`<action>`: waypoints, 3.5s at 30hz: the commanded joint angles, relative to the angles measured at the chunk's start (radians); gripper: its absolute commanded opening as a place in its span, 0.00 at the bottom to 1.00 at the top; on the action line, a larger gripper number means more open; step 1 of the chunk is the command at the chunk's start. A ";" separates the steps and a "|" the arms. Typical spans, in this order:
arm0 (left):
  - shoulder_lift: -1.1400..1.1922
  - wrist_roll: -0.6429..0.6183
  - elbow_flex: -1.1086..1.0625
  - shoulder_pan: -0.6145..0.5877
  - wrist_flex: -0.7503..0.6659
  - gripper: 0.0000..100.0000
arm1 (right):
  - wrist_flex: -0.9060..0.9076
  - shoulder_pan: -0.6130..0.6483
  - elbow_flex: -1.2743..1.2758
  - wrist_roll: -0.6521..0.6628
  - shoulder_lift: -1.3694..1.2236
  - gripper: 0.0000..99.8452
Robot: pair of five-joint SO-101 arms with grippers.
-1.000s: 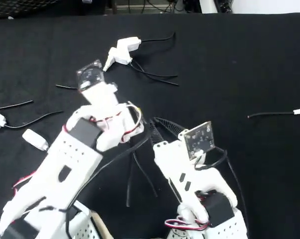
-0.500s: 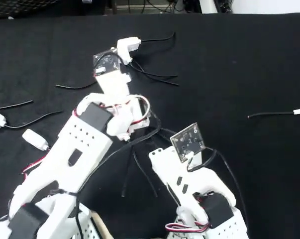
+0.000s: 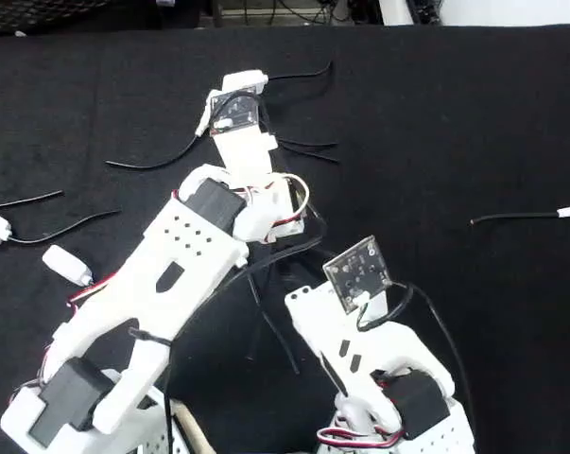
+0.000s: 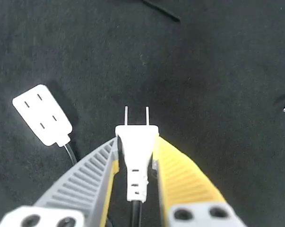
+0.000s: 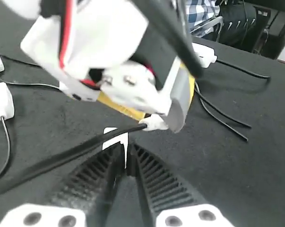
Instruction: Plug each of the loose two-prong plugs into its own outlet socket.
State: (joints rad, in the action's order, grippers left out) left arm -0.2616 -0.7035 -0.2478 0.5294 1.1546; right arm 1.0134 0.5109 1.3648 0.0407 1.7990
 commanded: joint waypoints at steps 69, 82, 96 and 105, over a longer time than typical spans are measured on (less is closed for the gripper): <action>0.654 -0.393 0.662 -0.203 0.603 0.03 | -0.201 -0.227 0.177 0.005 0.097 0.01; 0.651 0.275 0.717 -0.360 0.603 0.03 | -0.247 -0.227 0.211 0.006 0.097 0.01; 0.660 1.146 0.731 -0.443 0.605 0.03 | -0.264 -0.226 0.228 0.012 0.097 0.01; 0.660 1.496 0.714 -0.426 0.605 0.03 | -0.304 -0.226 0.252 0.014 0.097 0.01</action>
State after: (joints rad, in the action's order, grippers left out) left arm 0.4104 0.6667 0.4396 0.0921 1.7438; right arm 0.7265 0.2961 1.6241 0.0514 1.8006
